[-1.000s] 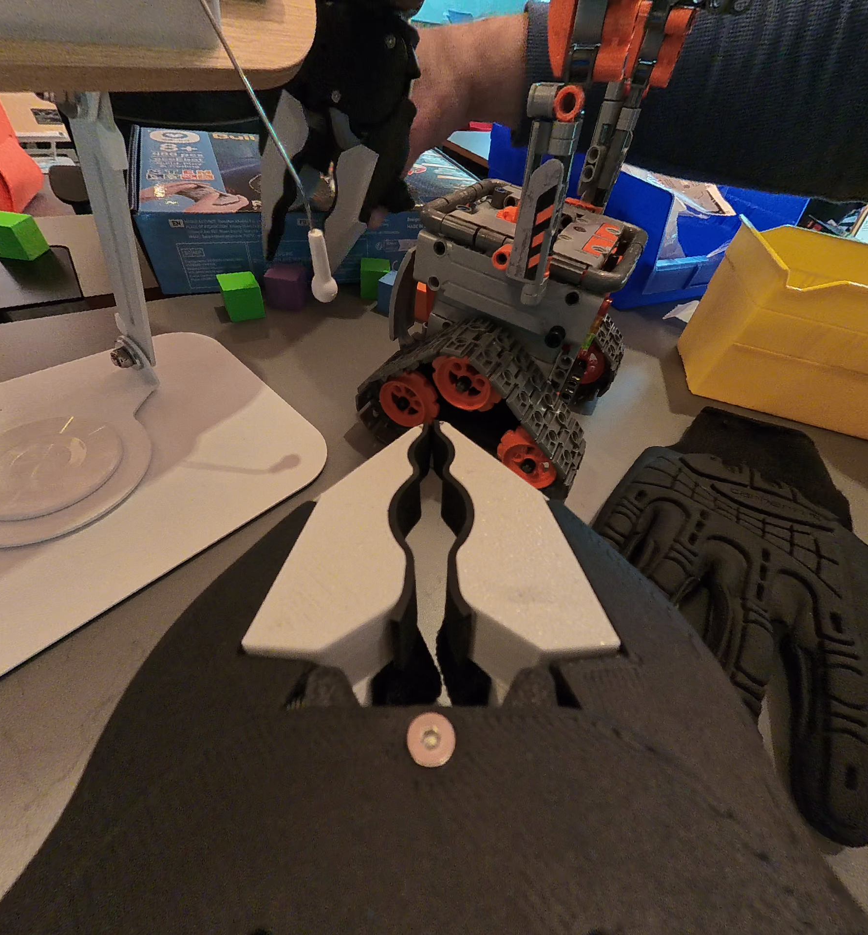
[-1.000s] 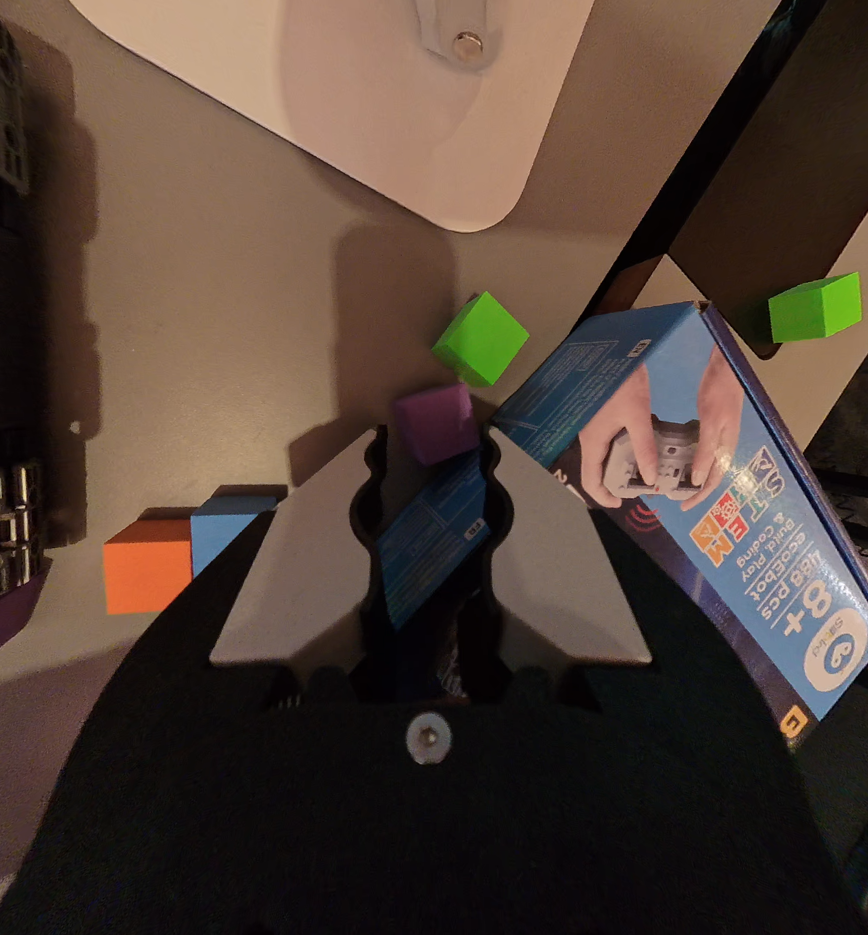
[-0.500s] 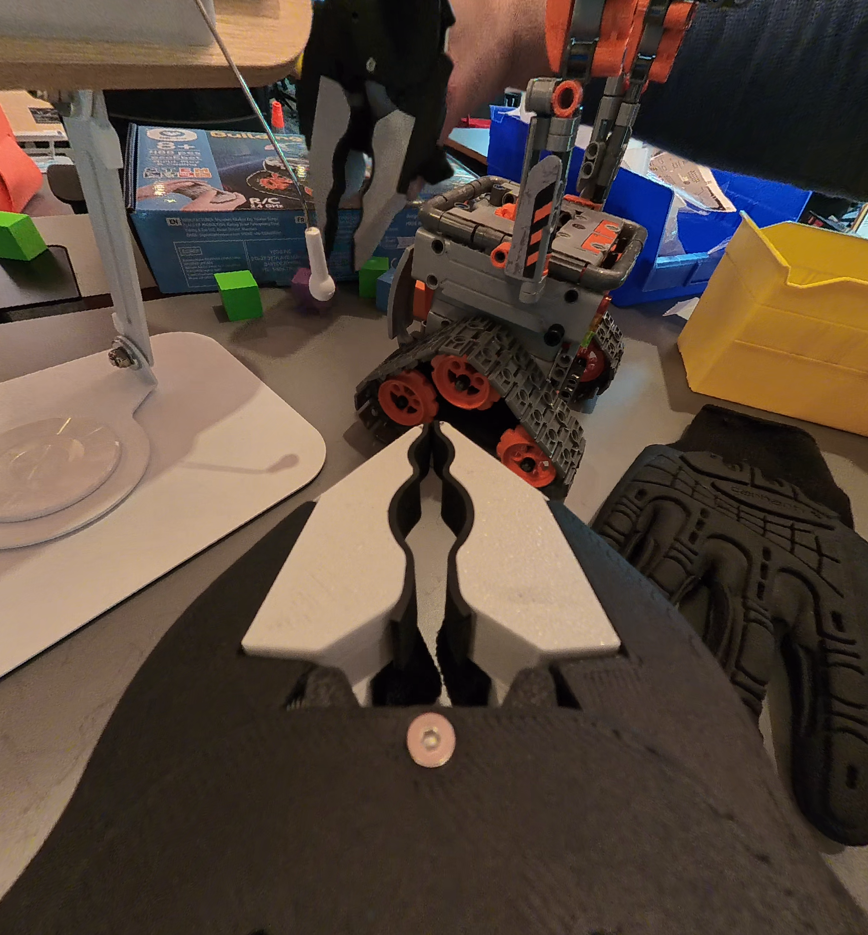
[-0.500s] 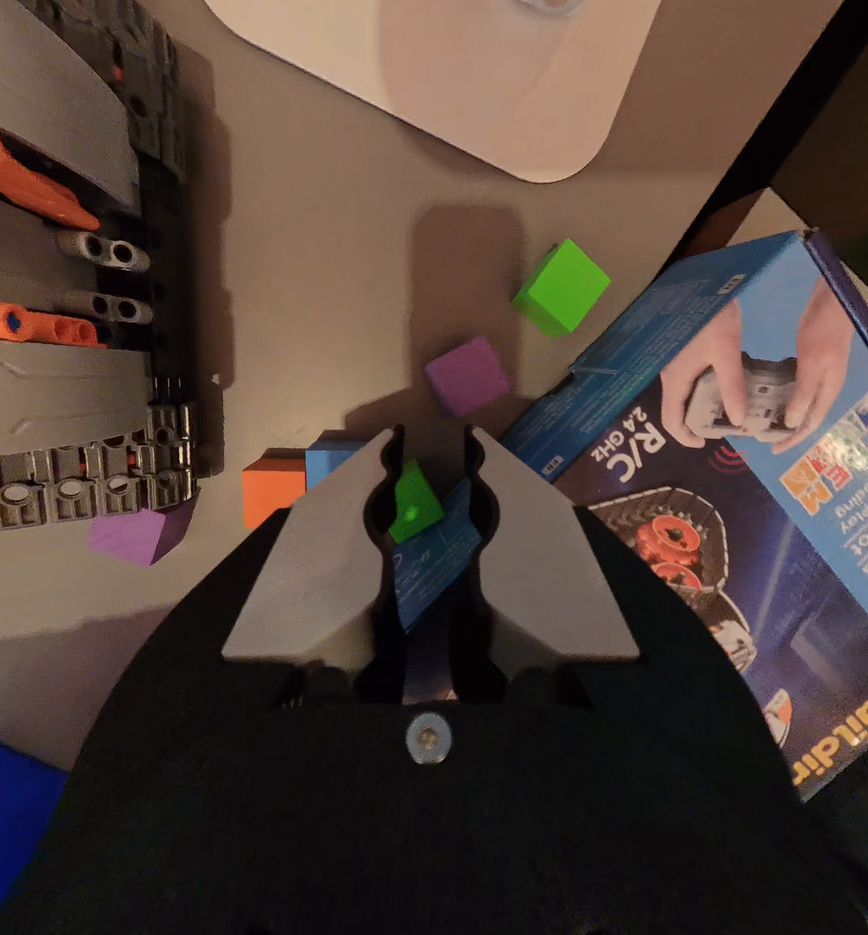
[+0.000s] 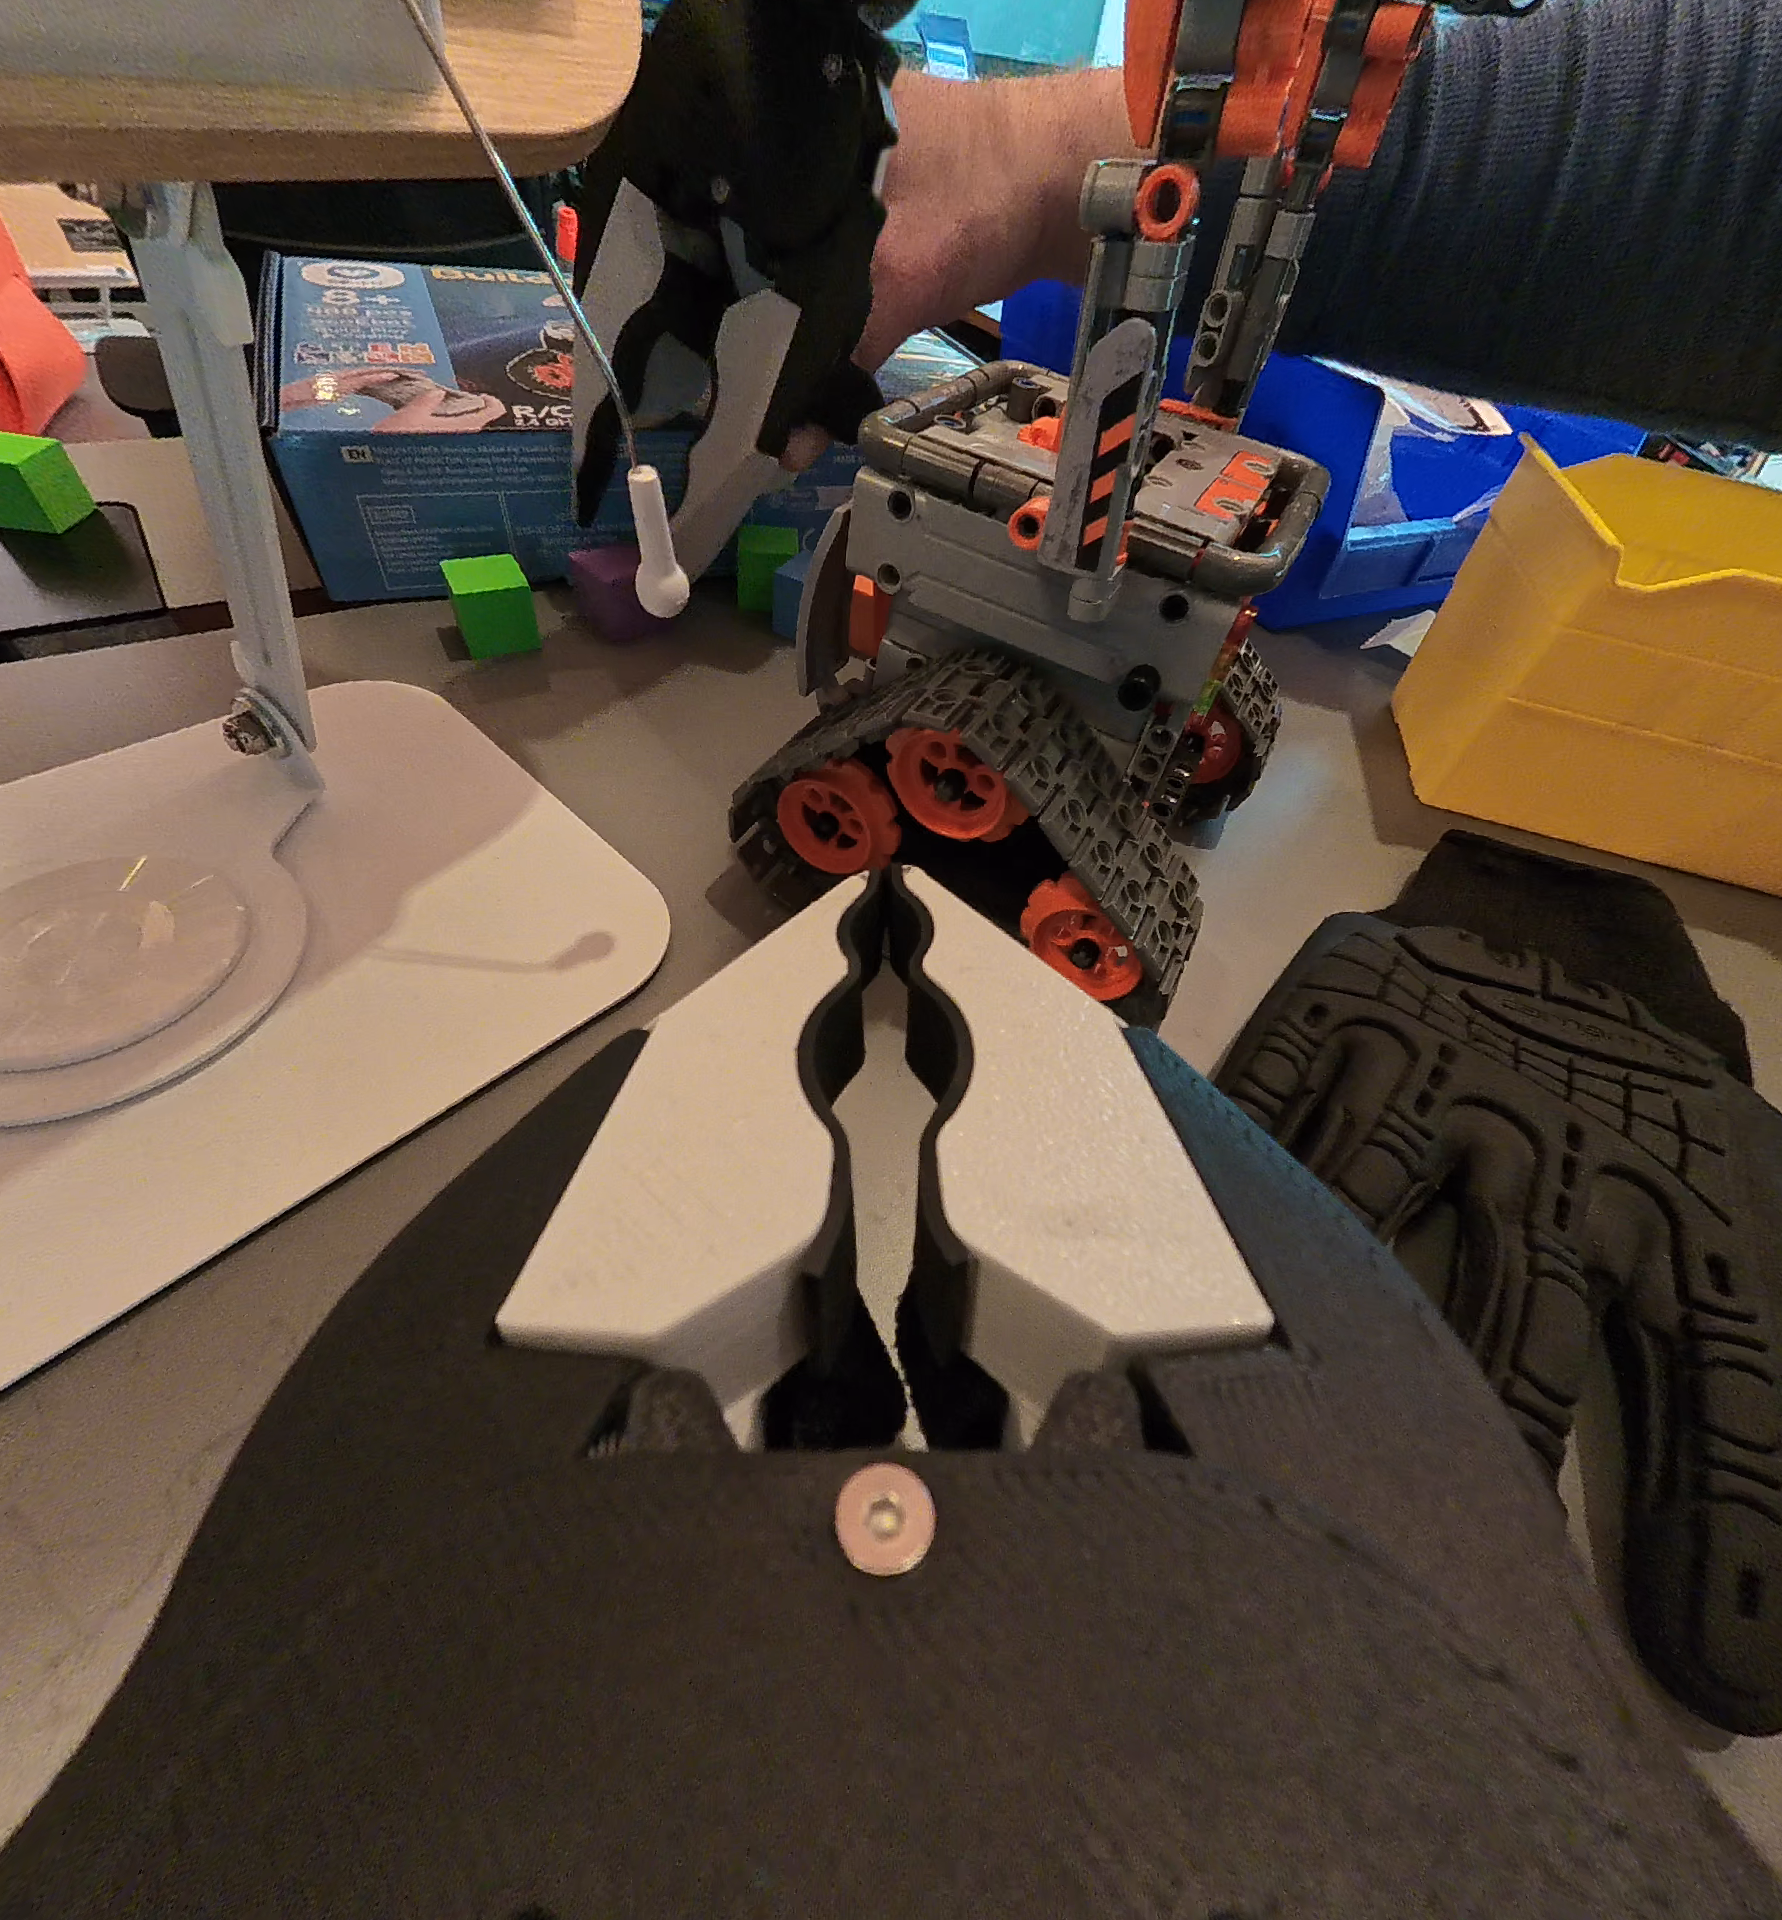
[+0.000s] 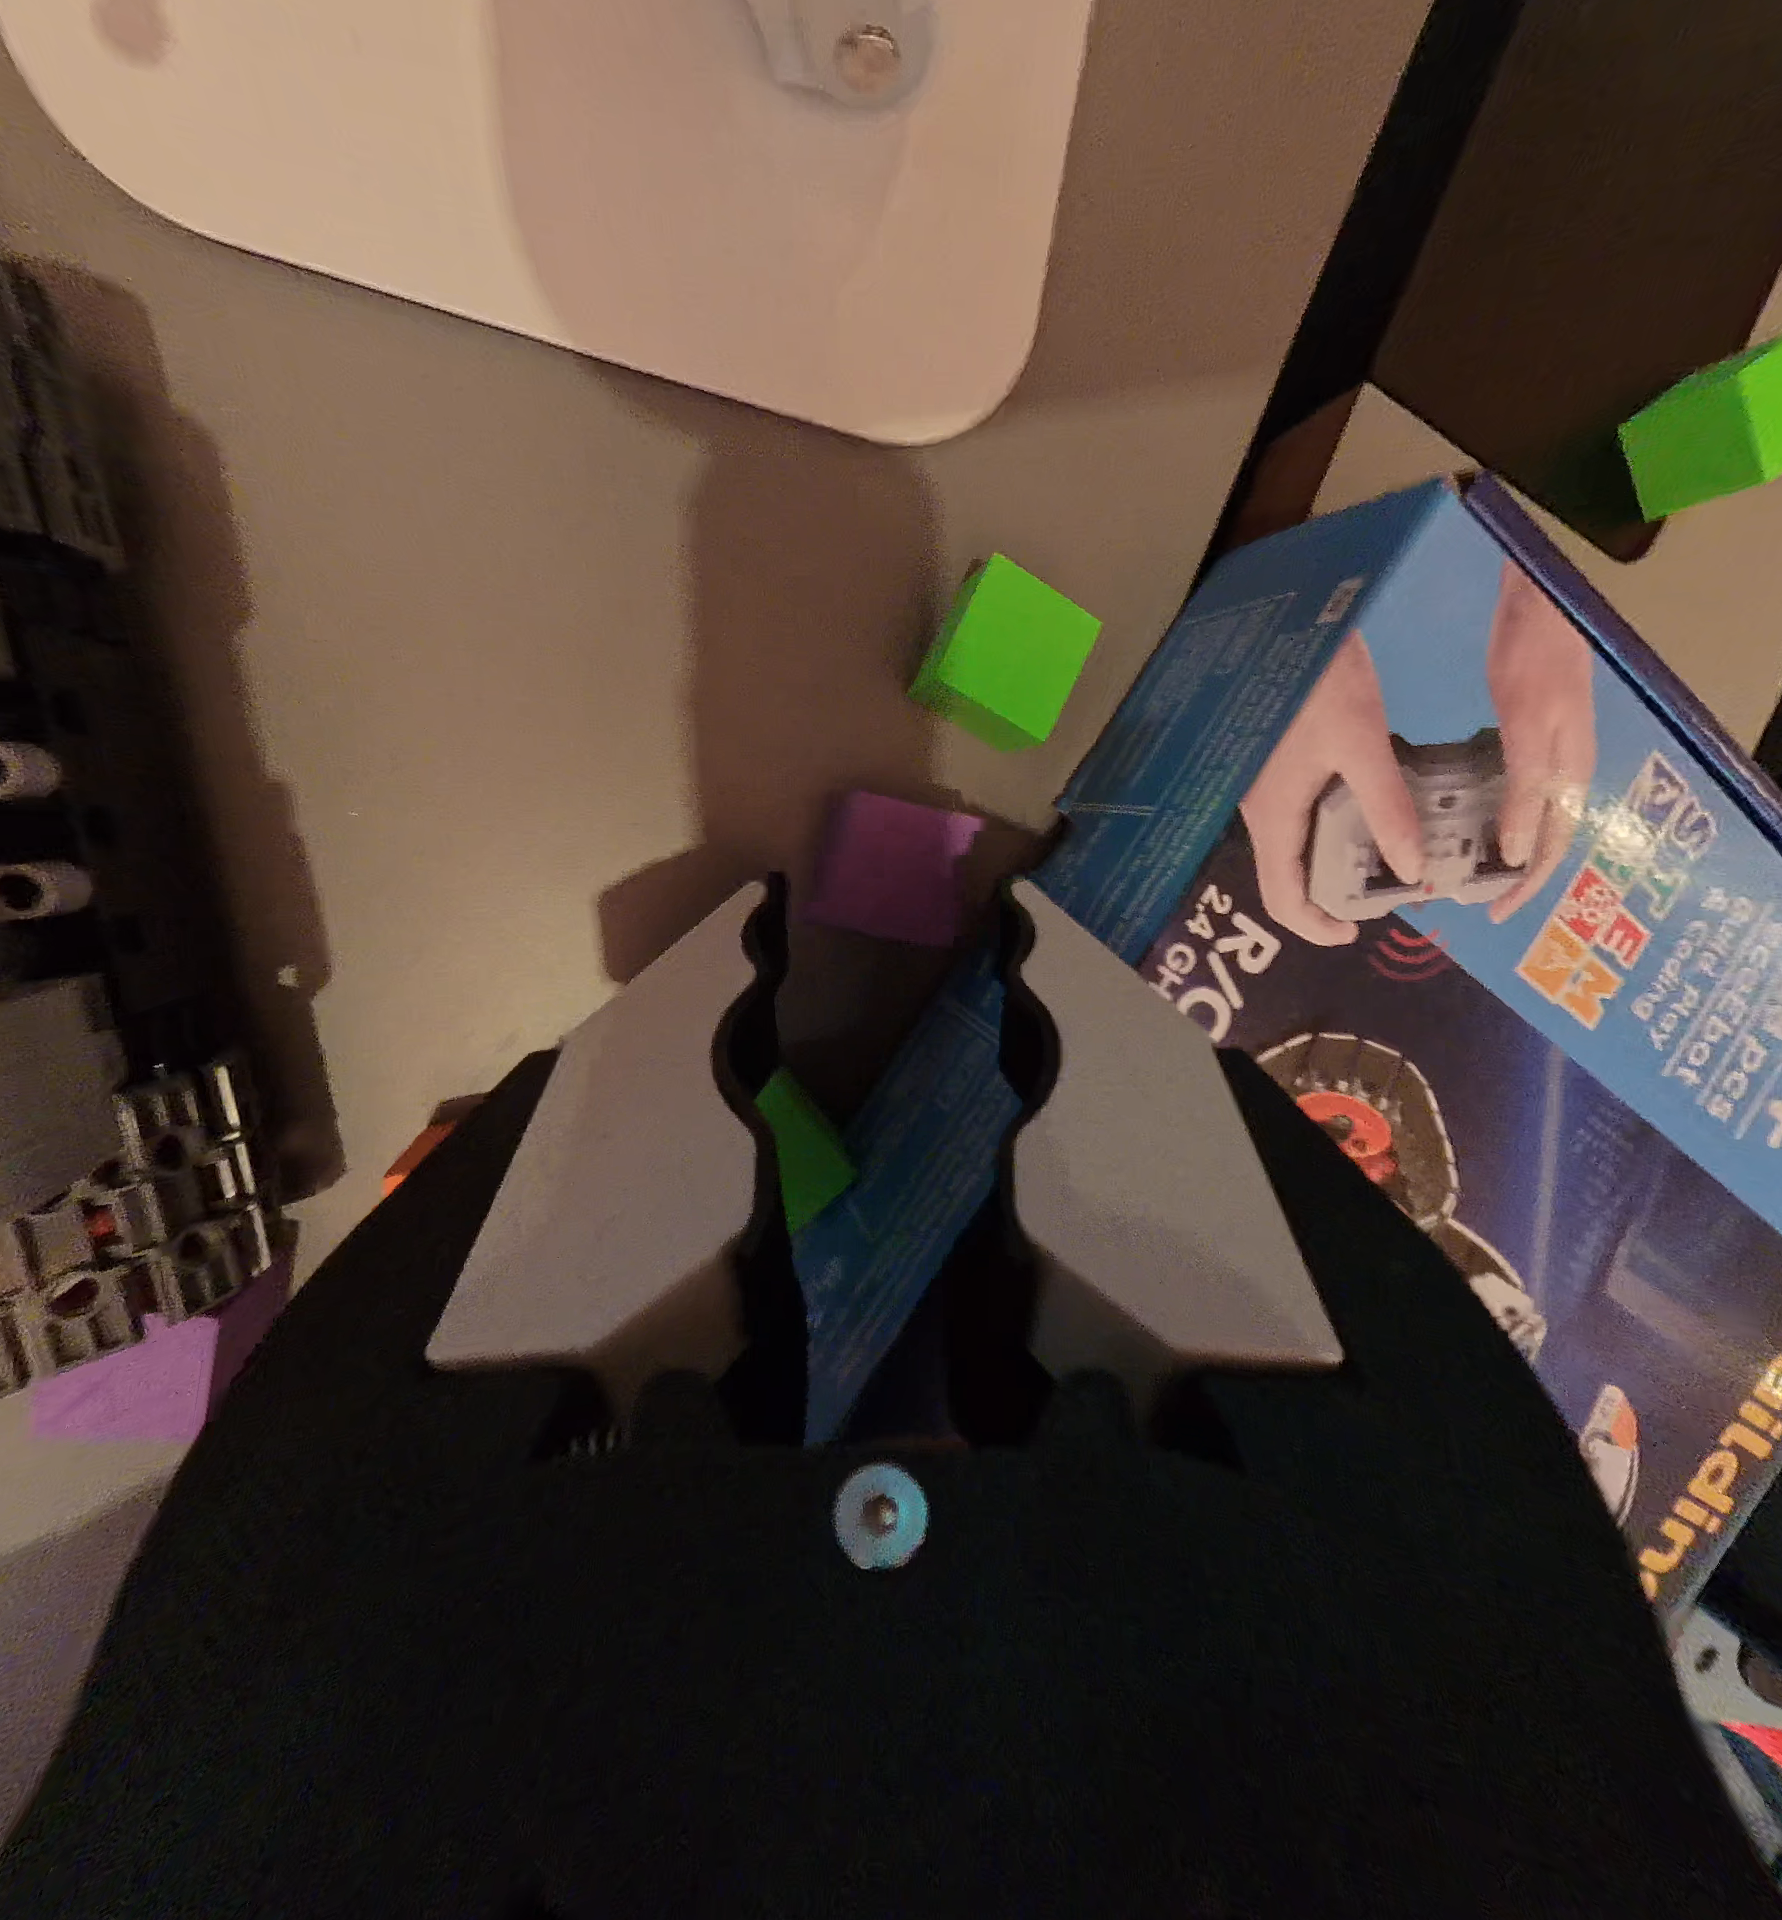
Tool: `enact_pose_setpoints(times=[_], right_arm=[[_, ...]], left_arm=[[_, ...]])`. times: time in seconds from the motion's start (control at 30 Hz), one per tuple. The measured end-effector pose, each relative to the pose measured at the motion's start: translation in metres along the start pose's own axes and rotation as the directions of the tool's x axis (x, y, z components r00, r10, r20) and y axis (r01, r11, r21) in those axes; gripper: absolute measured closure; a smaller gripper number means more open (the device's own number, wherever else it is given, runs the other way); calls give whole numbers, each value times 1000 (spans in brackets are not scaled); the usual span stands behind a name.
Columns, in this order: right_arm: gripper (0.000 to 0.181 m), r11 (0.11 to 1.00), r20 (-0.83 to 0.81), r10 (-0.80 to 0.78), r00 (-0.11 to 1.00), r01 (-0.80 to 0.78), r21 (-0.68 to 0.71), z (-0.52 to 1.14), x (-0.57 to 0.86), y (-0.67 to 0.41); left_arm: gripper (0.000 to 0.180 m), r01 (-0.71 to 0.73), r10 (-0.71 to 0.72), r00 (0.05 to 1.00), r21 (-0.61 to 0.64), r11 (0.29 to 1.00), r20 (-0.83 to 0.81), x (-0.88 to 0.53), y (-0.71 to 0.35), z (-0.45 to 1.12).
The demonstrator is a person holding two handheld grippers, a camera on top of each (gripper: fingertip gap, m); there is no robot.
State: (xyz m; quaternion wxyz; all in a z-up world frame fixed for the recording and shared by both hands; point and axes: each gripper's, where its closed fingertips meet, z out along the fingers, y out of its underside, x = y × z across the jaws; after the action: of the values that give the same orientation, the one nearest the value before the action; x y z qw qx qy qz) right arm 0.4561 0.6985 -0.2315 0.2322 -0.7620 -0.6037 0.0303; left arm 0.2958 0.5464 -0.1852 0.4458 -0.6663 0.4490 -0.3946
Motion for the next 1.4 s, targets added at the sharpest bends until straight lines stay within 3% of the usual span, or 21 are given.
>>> enact_pose_setpoints(times=[0.13, 0.2, 0.33, 0.43, 0.53, 0.8, 0.93, 1.03, 1.07, 1.17, 1.33, 1.4], right_arm=[[149, 1000, -2, -27, 1000, 27, 13, -1, -7, -3], [164, 999, 19, -39, 999, 38, 15, -1, -14, -3], [166, 1000, 76, -22, 997, 21, 19, -11, -21, -2], [147, 999, 33, 19, 999, -21, 47, -12, -11, -5], [141, 1000, -12, 1, 1000, -1, 17, -1, -8, -2], [146, 999, -135, -45, 990, 46, 8, 5, 10, -1], [169, 992, -87, -122, 989, 122, -4, 2, -1, 0], [169, 987, -57, -153, 987, 151, -46, 0, -10, 5], [181, 985, 7, -159, 987, 159, -62, -3, -20, 10], [177, 970, 171, -124, 977, 156, -188, -7, -47, 39], [165, 994, 166, -111, 980, 110, 15, -39, -53, 13], [146, 994, 124, -79, 989, 68, 86, -42, -45, 1]], left_arm=[[180, -4, 4, 1000, -6, 1000, 0, 0, 1, 1], [180, -8, 8, 1000, -9, 1000, 0, 1, 1, 1], [180, -10, 10, 1000, -10, 1000, -1, 1, 1, 1], [180, -9, 9, 1000, -9, 1000, -2, 1, 1, 1], [180, -9, 9, 1000, -11, 1000, -2, 1, 1, 1], [180, -9, 9, 1000, -13, 1000, -3, 1, 2, 2], [180, -10, 10, 1000, -14, 1000, -3, 1, 2, 2], [180, -14, 14, 1000, -17, 1000, -4, 2, 2, 2], [180, -16, 16, 1000, -18, 1000, -4, 2, 2, 2], [180, -18, 18, 1000, -19, 1000, -6, 3, 2, 2], [180, -21, 20, 1000, -19, 1000, -13, 4, 2, 3], [180, -19, 19, 1000, -20, 1000, -13, 4, 3, 3]])
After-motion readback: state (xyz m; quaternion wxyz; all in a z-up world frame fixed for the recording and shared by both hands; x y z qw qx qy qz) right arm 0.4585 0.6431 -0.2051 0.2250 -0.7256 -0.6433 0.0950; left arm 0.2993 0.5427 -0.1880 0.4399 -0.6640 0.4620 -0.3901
